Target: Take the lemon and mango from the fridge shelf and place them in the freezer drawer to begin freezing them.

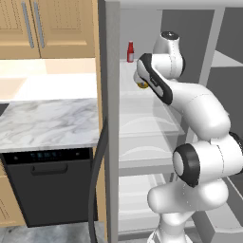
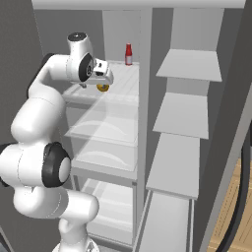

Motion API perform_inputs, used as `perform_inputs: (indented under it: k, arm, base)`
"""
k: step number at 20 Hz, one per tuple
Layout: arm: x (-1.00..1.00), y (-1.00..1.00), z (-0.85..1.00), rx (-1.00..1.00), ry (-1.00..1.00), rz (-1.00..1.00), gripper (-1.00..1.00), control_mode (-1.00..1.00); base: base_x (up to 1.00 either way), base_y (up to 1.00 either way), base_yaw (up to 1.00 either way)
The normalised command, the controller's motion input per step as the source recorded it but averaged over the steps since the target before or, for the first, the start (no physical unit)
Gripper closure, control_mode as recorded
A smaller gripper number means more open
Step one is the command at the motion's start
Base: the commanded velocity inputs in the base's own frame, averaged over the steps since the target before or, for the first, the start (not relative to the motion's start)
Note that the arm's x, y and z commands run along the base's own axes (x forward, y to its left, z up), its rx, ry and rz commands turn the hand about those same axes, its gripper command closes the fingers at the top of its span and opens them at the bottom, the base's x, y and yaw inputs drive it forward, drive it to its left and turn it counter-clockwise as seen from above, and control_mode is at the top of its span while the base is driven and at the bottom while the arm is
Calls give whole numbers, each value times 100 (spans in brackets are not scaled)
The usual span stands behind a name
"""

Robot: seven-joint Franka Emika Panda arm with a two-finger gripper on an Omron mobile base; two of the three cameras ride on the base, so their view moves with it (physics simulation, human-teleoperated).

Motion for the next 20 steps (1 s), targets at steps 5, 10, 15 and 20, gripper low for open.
perform_inputs:
  k: [5, 10, 15, 20]
  arm:
    - [33, 0, -5, 0, 0, 1, -100, -100]
    - [30, 0, -5, 0, 0, 2, -100, -100]
    - [29, 0, -16, 0, 0, 2, -100, -100]
    - [31, 0, -23, 0, 1, 3, -100, -100]
  base:
    - [0, 0, 0]
    - [0, 0, 0]
    - [0, 0, 0]
    - [0, 0, 0]
